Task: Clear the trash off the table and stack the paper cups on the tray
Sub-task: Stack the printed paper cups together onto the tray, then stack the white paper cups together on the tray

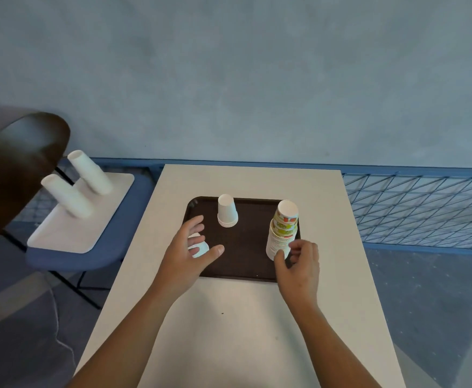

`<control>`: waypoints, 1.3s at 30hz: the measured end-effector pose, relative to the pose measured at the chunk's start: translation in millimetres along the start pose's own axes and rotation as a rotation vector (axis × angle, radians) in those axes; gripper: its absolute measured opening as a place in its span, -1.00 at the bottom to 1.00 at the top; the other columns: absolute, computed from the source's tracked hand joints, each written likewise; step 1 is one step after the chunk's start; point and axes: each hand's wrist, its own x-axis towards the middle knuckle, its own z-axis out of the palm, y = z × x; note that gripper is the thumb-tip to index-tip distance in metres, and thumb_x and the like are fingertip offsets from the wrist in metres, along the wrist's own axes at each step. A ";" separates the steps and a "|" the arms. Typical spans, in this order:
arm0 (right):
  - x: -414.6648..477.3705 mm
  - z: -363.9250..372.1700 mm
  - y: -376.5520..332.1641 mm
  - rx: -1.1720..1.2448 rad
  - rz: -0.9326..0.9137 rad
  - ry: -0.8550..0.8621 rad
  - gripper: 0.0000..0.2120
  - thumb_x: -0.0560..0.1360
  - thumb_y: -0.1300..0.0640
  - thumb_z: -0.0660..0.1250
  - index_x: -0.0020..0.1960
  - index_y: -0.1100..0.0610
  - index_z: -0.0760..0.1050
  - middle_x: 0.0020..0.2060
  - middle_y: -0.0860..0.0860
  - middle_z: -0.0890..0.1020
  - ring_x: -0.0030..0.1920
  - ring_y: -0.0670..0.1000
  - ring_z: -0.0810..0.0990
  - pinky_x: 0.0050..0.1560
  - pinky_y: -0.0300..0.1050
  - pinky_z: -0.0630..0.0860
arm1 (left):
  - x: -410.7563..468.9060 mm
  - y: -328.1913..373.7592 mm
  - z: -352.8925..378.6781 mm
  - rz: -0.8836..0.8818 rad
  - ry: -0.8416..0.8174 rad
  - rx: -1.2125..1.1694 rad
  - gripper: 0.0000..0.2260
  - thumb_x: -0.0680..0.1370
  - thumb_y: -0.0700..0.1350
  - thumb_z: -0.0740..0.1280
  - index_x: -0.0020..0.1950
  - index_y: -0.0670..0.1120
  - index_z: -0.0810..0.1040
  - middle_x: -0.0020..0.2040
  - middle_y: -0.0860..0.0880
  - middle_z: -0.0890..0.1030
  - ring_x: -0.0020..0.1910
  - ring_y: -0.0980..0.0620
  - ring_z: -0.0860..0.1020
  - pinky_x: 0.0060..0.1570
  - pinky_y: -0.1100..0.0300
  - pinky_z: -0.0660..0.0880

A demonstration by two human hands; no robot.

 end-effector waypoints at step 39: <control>-76.8 307.1 -225.6 -0.164 -0.431 -0.552 -0.79 0.58 -0.02 0.36 0.18 0.02 0.52 0.07 -0.06 0.46 0.05 -0.01 0.53 0.19 -0.05 0.56 | 64.1 -125.2 -336.5 -0.047 0.225 -0.034 -0.50 0.52 -0.04 0.56 0.39 0.12 0.45 0.33 0.07 0.54 0.28 0.03 0.56 0.16 0.20 0.50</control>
